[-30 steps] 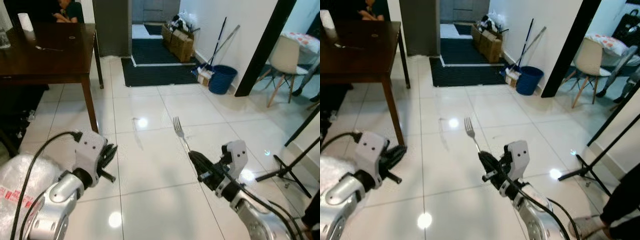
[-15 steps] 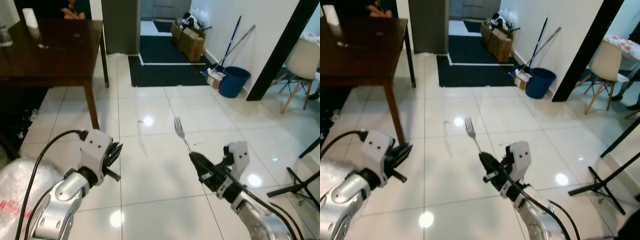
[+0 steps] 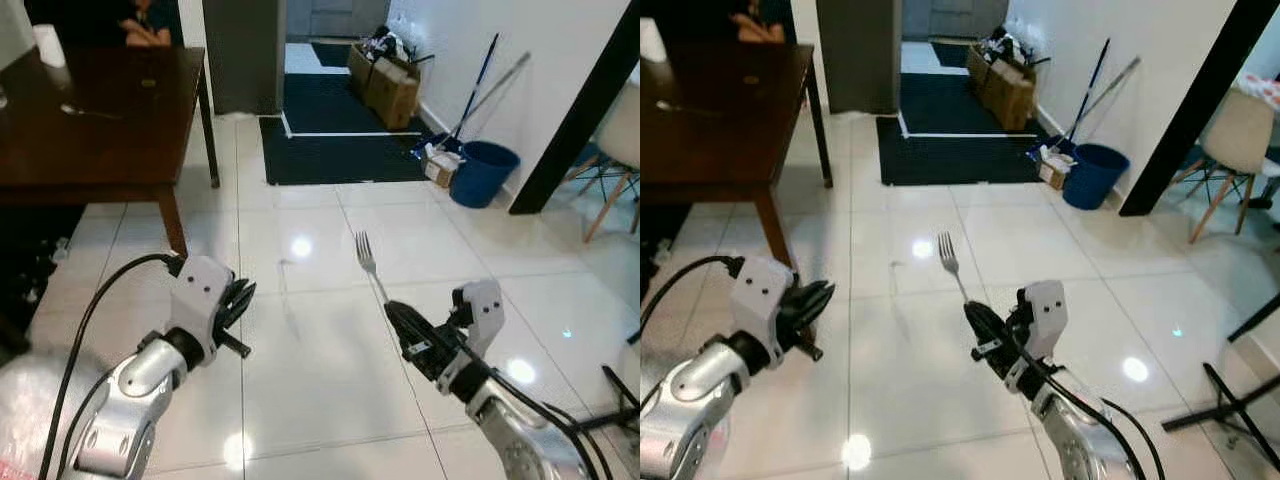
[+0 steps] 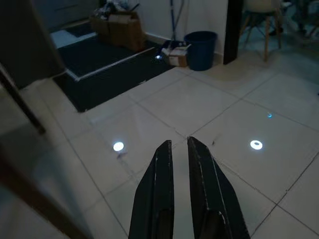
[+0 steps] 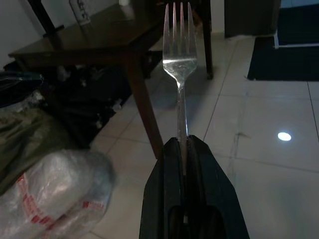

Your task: Setting the table

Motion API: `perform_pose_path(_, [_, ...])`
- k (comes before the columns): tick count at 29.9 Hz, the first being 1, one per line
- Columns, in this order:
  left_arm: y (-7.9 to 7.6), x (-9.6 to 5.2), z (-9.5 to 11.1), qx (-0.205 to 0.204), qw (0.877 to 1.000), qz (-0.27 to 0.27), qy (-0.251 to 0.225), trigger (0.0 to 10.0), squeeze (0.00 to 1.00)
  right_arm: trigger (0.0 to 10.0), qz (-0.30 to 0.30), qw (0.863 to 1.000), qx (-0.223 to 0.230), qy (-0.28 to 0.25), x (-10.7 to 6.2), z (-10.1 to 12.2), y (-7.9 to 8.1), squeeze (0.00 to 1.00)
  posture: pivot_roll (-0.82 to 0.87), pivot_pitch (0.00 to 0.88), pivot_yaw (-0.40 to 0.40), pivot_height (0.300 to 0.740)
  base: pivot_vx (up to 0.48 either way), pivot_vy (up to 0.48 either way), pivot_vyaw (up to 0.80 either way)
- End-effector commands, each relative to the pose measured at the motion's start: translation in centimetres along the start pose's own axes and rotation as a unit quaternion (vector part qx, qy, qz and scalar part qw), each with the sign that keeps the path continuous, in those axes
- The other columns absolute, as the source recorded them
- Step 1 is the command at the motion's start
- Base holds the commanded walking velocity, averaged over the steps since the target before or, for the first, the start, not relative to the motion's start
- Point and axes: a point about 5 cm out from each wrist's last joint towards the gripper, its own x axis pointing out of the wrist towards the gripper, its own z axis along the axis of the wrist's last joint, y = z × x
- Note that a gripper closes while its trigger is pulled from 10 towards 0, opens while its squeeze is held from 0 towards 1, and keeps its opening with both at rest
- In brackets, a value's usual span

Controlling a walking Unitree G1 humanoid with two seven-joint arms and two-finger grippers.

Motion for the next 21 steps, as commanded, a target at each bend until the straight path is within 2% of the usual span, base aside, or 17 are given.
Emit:
perform_pose_path(1, [-0.44, 0.03, -0.40, 0.000, 1.000, -0.011, 0.007, 10.0, 0.00, 10.0, -0.011, 1.000, 0.005, 0.005, -0.42, -0.37, -0.36, 0.00, 0.08, 0.082, 0.022, 0.740, 0.480, 0.000, 0.00])
perform_pose_path(21, [-0.63, 0.36, -0.17, -0.001, 1.000, -0.022, 0.001, 10.0, 0.00, 10.0, -0.019, 1.000, 0.007, 0.004, -0.56, -0.58, -0.51, 0.00, 0.08, 0.080, 0.034, 0.740, 0.480, 0.000, 0.00])
